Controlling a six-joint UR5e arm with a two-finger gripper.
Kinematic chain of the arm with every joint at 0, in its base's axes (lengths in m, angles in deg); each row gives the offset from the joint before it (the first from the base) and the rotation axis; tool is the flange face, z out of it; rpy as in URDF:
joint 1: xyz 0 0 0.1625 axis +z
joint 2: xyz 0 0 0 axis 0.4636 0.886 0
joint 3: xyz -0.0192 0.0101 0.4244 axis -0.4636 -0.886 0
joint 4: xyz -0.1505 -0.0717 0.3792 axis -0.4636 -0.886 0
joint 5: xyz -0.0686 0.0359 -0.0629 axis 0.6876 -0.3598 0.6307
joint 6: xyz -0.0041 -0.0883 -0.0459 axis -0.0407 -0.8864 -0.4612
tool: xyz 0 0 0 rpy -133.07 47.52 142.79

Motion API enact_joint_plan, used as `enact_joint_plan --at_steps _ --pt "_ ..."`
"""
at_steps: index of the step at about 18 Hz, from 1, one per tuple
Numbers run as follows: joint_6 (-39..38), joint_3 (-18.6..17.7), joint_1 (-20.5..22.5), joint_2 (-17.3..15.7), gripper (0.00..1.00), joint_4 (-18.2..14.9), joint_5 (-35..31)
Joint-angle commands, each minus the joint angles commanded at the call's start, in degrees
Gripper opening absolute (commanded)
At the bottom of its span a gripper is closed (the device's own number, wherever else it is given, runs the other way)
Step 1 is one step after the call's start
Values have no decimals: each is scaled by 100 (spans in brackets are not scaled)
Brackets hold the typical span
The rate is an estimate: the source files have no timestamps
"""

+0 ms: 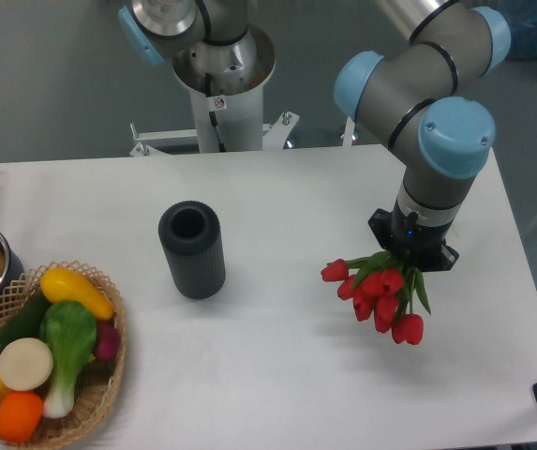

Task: Insert the flowers into the vase
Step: 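Lift the held red tulip bunch up off the table surface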

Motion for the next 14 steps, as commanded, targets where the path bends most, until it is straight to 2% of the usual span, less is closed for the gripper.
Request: enact_joint_plan --at_steps 4,6,9,14 --pt "26 35 35 26 1 52 0" --pt "26 376 35 79 1 9 52" --pt "18 571 44 18 0 44 640" --pt "9 502 -26 -245 0 62 1579"
